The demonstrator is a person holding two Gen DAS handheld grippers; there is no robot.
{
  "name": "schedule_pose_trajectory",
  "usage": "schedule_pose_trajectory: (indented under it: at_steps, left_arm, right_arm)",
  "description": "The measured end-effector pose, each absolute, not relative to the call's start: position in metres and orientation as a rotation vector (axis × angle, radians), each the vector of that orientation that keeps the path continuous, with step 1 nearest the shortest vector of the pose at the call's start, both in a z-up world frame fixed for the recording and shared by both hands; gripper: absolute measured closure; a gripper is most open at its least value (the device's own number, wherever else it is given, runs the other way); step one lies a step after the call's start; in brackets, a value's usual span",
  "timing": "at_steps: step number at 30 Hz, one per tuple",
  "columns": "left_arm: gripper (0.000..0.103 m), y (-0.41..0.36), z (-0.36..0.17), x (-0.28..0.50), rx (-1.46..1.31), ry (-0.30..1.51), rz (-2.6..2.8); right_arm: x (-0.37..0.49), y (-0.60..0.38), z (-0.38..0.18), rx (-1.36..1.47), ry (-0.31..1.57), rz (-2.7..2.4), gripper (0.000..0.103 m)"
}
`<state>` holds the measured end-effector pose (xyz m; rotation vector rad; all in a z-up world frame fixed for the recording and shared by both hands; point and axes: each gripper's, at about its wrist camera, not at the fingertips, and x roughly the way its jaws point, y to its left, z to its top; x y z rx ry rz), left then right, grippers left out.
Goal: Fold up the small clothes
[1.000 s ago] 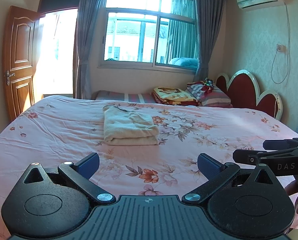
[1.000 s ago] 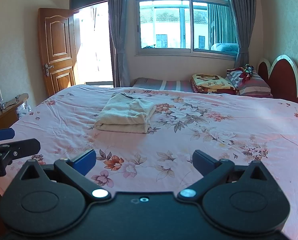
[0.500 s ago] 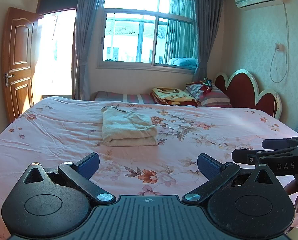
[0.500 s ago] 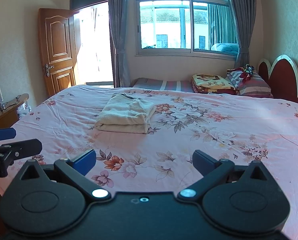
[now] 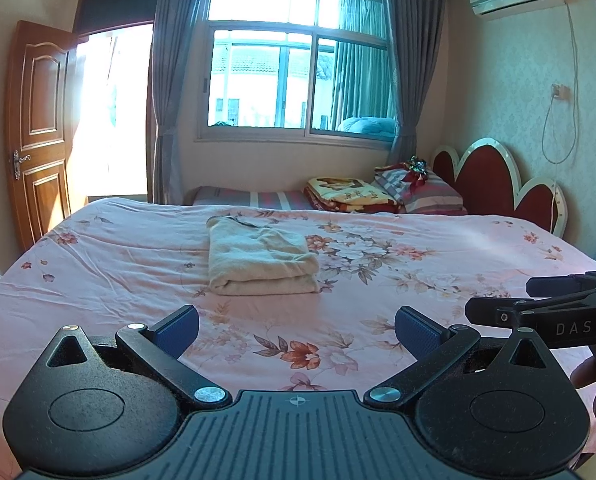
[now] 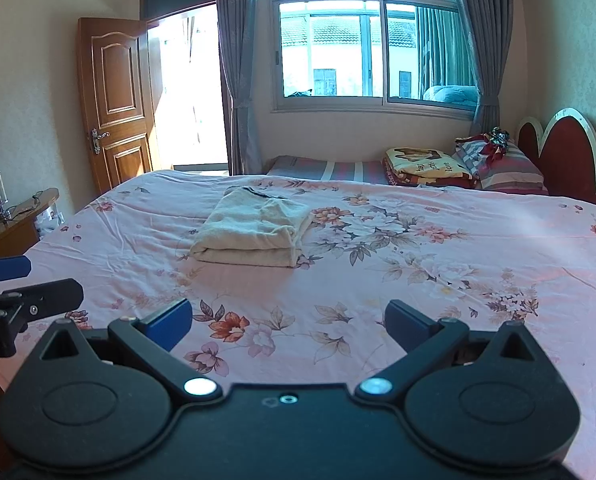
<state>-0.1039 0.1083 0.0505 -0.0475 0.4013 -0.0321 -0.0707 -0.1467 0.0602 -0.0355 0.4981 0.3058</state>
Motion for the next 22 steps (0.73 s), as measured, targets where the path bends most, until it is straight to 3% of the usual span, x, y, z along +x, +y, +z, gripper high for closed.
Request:
schedule_pose_trajectory:
  at_steps: [22]
  left_arm:
    - [0.0,0.1076,0.055,-0.1066,-0.03,0.365,-0.005]
  right_arm:
    - [-0.0702,-0.1485,0.0578,-0.037,0.494,0.322,0.001]
